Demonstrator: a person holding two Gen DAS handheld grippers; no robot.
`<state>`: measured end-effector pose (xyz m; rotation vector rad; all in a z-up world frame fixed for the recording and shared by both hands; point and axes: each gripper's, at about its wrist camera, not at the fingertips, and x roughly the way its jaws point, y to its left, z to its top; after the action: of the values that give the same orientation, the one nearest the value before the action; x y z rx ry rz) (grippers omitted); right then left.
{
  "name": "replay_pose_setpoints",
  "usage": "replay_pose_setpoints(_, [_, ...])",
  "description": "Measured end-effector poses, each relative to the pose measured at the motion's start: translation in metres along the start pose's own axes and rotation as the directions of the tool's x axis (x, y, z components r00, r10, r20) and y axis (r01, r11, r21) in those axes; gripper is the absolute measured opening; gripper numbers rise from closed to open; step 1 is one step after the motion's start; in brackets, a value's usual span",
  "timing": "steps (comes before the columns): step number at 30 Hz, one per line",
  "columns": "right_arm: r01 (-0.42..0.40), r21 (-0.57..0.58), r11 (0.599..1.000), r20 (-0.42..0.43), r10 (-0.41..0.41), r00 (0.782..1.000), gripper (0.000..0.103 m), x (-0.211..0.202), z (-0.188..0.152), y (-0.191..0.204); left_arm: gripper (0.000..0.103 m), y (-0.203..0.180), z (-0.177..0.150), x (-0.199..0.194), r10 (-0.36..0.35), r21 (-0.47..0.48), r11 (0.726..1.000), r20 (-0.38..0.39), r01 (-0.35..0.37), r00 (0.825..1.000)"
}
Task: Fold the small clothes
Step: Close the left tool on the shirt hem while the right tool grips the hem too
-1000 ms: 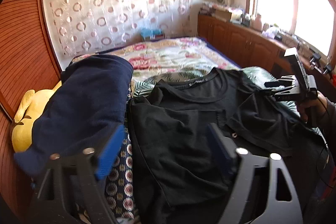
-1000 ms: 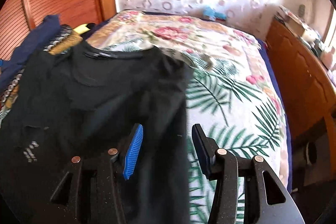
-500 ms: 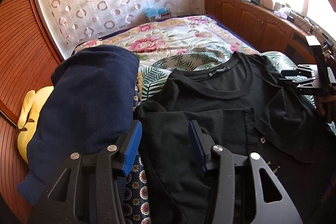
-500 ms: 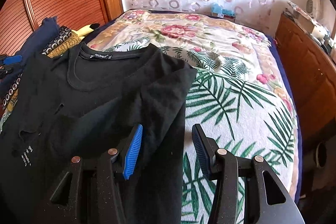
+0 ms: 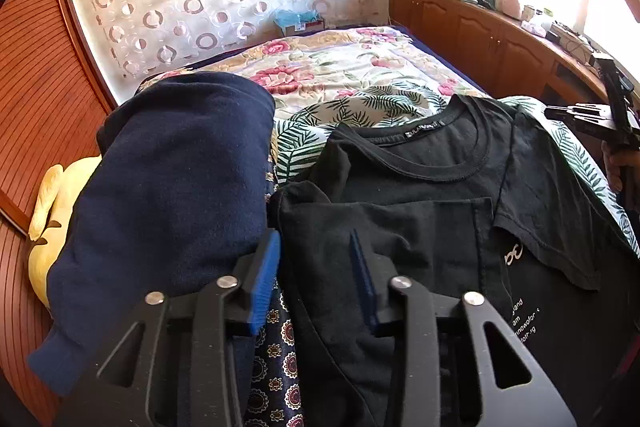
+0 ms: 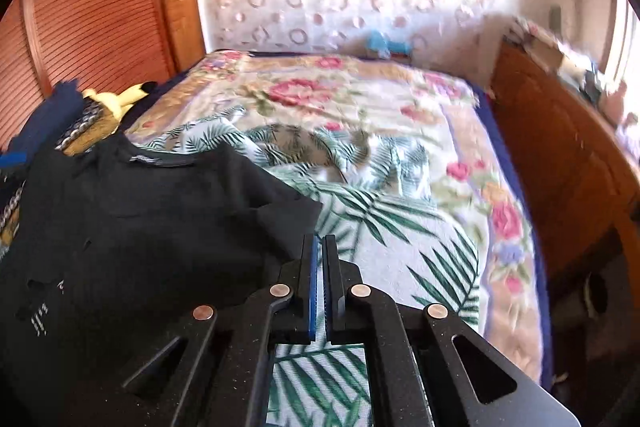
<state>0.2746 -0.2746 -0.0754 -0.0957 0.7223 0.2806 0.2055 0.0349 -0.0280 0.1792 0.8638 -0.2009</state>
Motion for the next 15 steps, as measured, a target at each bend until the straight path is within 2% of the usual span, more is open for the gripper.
replay_pose_setpoints(2, [0.006, -0.007, 1.000, -0.010, -0.006, 1.000, 0.002, 0.004, -0.004, -0.001, 0.034, 0.001, 0.000, 0.001, 0.002, 0.006, 1.000, -0.004, -0.002, 1.000])
replay_pose_setpoints(6, [-0.041, -0.009, 0.999, 0.001, 0.041, 0.999, 0.003, 0.009, 0.003, 0.007, 0.034, 0.005, 0.004, 0.007, 0.028, 0.000, 1.000, -0.016, -0.028, 0.999])
replay_pose_setpoints(7, [-0.050, -0.015, 0.999, 0.000, 0.050, 0.999, 0.006, 0.008, 0.004, 0.010, 0.034, 0.005, 0.005, 0.008, 0.026, -0.004, 1.000, -0.018, -0.026, 0.999])
replay_pose_setpoints(8, [-0.053, -0.023, 0.998, -0.005, 0.053, 0.999, 0.021, 0.009, 0.003, 0.011, 0.034, 0.005, 0.006, 0.009, 0.029, -0.005, 1.000, -0.020, -0.029, 0.999])
replay_pose_setpoints(9, [-0.058, -0.031, 0.998, -0.009, 0.057, 0.998, 0.040, 0.010, 0.002, 0.011, 0.034, 0.004, 0.007, 0.011, 0.035, 0.000, 0.999, -0.023, -0.035, 0.999])
replay_pose_setpoints(10, [-0.072, -0.040, 0.997, -0.010, 0.072, 0.997, 0.045, 0.012, 0.002, 0.014, 0.034, 0.001, 0.009, 0.013, 0.040, 0.008, 0.999, -0.027, -0.040, 0.999])
replay_pose_setpoints(12, [-0.087, -0.052, 0.995, -0.023, 0.086, 0.996, 0.046, 0.016, -0.002, 0.019, 0.035, -0.001, 0.011, 0.017, 0.055, 0.021, 0.998, -0.040, -0.054, 0.998])
replay_pose_setpoints(15, [-0.069, -0.078, 0.995, -0.047, 0.065, 0.997, 0.046, 0.026, -0.005, 0.021, 0.037, -0.001, 0.015, 0.025, 0.057, 0.023, 0.998, -0.060, -0.055, 0.997])
